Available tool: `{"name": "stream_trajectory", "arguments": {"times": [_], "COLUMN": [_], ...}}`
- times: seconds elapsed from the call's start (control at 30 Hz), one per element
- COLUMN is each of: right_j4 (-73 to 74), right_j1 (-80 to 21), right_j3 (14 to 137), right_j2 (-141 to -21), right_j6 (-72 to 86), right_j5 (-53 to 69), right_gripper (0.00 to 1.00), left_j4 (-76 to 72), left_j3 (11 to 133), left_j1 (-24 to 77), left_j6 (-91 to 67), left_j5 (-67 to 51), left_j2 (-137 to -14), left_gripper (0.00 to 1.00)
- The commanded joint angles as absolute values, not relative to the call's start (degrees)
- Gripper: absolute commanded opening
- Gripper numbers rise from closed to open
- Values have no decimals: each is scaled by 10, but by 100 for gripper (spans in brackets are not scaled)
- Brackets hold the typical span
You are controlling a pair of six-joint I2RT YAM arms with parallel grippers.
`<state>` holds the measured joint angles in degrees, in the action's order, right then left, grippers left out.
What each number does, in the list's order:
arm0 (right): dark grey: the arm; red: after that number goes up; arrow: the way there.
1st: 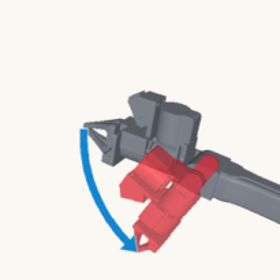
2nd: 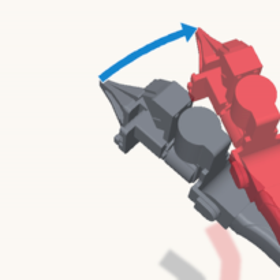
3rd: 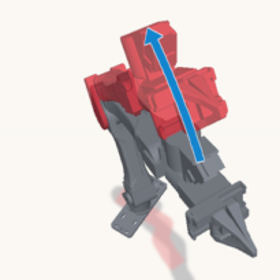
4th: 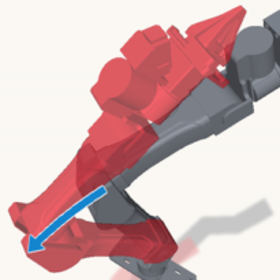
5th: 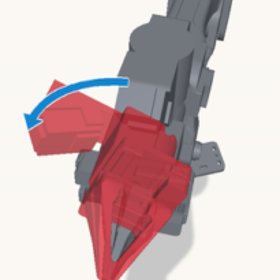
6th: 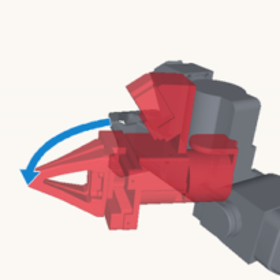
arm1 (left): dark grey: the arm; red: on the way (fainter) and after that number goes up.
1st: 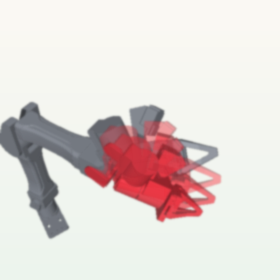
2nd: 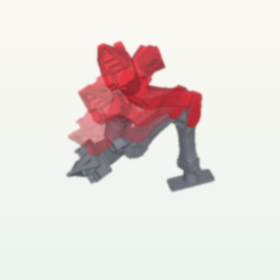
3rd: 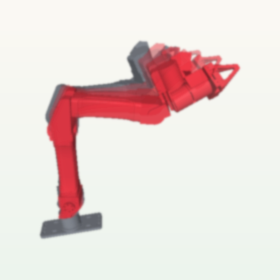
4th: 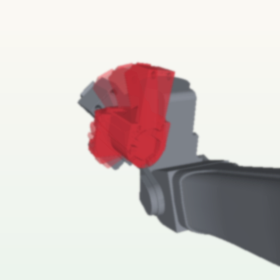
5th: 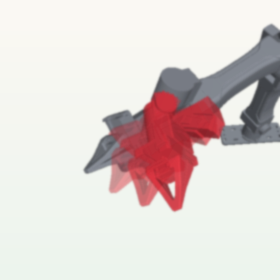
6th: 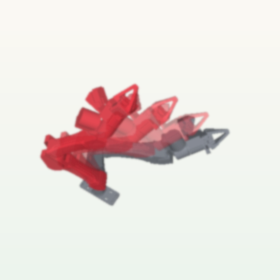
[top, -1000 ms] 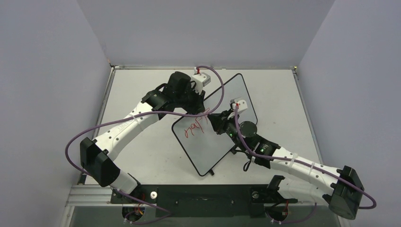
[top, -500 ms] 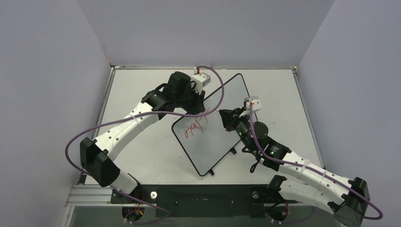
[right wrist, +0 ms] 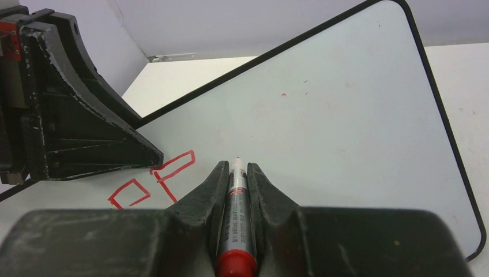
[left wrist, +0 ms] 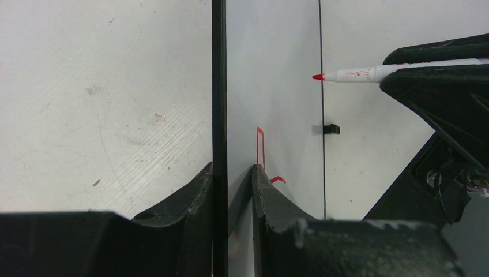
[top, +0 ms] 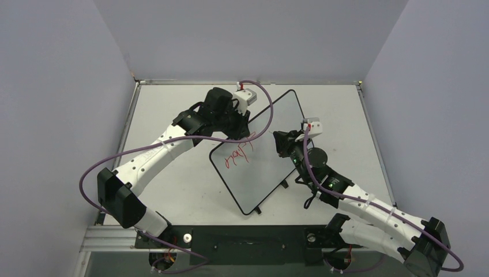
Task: Write a sentence on the whiteboard
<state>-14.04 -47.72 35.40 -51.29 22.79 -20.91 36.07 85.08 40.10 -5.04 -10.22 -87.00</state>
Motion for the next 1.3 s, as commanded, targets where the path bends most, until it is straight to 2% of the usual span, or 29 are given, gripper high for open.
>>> {"name": "stream_trajectory", "arguments": {"times": [0.0, 1.27], "right_j4": [-207, -223], "right_j1": [-468, -456], "right_j3": [337, 340], "right_j2": [-512, -538], "right_j6": [224, 226], "right_j5": [-177, -138], "right_gripper": [0, 0], "left_j4": [350, 352], "left_j3": [847, 850], "left_j1": [400, 403], "left_j6": [22, 19], "left_j5": [-24, -21], "left_j2": [-850, -849], "left_gripper": [0, 0]}}
